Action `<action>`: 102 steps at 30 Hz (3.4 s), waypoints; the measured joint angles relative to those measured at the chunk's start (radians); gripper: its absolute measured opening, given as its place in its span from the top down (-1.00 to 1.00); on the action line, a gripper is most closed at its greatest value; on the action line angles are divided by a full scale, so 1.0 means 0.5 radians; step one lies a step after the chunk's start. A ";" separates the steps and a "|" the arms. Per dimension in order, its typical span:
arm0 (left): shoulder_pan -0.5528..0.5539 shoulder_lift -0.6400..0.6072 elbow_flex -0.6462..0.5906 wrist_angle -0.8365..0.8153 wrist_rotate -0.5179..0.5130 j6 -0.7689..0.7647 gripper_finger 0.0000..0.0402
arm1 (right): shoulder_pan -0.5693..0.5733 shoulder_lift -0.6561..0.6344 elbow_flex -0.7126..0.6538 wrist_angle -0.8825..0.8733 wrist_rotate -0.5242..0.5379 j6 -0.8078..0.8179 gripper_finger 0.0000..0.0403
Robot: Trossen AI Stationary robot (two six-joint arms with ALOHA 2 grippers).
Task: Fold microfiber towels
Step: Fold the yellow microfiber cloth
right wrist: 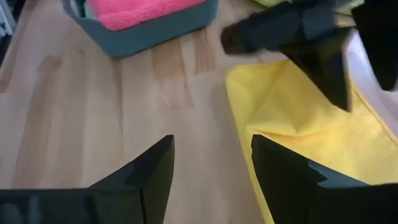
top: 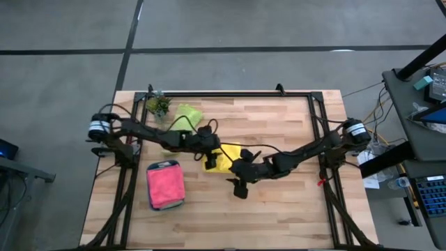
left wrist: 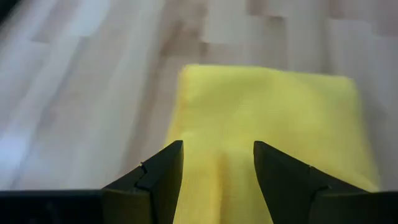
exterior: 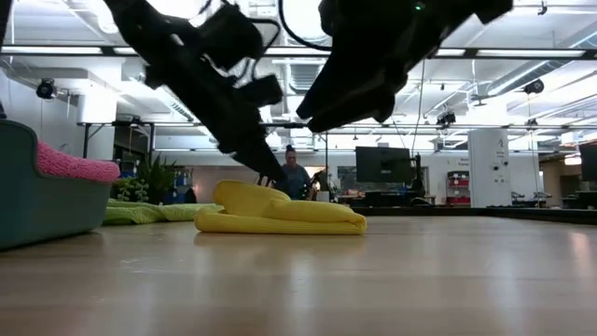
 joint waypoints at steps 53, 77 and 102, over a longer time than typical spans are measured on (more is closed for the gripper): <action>-0.072 -0.406 0.095 -0.966 0.387 0.288 0.10 | -0.002 -0.016 -0.421 0.367 0.195 -0.077 -0.01; -0.105 -0.361 0.019 -0.899 0.362 0.309 0.97 | 0.010 0.238 -0.442 0.475 0.369 -0.077 0.91; -0.253 -0.410 -0.122 -0.971 0.436 0.108 0.93 | 0.189 0.229 -0.439 0.293 0.712 0.514 0.96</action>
